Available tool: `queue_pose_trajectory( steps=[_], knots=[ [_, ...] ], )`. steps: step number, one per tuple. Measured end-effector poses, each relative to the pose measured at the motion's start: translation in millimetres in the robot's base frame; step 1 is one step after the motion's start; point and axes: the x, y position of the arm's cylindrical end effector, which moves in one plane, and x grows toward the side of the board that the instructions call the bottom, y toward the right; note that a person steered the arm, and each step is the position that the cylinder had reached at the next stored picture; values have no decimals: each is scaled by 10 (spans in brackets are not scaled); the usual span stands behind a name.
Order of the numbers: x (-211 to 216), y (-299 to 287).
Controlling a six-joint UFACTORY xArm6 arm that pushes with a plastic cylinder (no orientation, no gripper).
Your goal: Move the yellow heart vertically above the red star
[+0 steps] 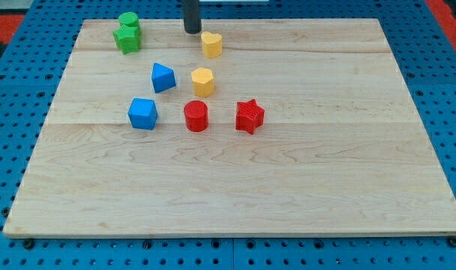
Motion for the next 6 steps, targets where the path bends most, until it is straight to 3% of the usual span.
queue_pose_trajectory(
  steps=[2, 3, 4, 6],
  knots=[
    [420, 510],
    [573, 544],
    [253, 521],
    [597, 395]
  ],
)
